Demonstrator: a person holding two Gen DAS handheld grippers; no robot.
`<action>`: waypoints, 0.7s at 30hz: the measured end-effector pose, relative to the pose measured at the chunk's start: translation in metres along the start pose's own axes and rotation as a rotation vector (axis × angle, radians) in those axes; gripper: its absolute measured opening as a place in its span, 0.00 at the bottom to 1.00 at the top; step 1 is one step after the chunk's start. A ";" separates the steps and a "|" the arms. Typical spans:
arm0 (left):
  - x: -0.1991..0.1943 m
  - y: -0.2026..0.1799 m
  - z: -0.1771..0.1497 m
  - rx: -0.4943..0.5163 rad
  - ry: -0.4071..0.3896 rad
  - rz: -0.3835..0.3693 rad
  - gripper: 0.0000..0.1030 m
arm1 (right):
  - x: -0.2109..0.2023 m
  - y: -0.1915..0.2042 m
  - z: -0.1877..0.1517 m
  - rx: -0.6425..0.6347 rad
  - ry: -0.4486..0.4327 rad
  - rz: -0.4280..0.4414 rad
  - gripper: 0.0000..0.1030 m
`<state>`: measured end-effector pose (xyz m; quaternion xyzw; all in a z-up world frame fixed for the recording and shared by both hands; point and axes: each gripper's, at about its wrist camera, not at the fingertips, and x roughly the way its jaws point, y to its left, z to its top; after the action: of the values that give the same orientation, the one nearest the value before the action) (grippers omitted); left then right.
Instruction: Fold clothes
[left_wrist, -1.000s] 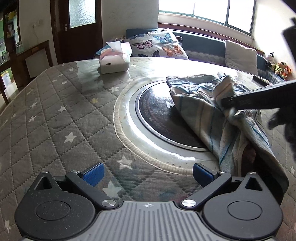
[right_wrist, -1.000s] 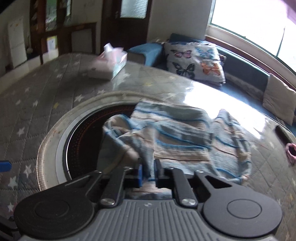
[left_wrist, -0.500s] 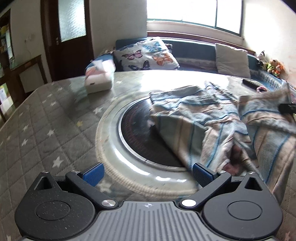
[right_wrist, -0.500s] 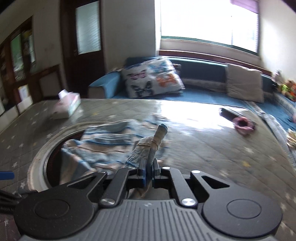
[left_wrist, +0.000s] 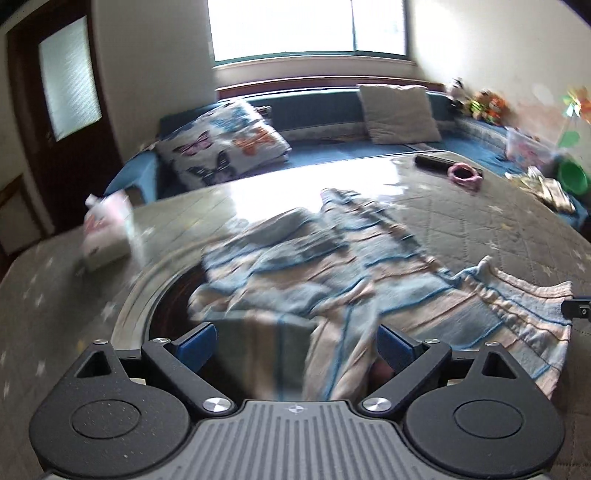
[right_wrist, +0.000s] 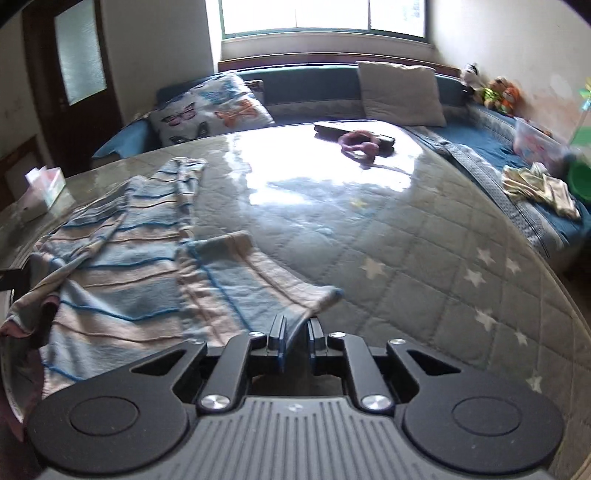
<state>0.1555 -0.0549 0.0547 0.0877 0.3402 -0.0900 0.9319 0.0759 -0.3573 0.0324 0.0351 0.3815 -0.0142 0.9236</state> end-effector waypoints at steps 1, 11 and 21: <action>0.005 -0.005 0.005 0.015 -0.002 -0.004 0.92 | -0.001 -0.003 0.000 0.005 -0.012 0.000 0.11; 0.062 -0.036 0.031 0.106 0.049 -0.006 0.85 | 0.006 0.012 0.015 -0.051 -0.074 0.058 0.24; 0.102 -0.033 0.035 0.093 0.135 0.018 0.71 | 0.036 0.021 0.004 -0.071 0.001 0.113 0.35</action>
<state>0.2459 -0.1054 0.0113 0.1397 0.3968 -0.0912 0.9026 0.1055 -0.3364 0.0113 0.0240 0.3795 0.0516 0.9234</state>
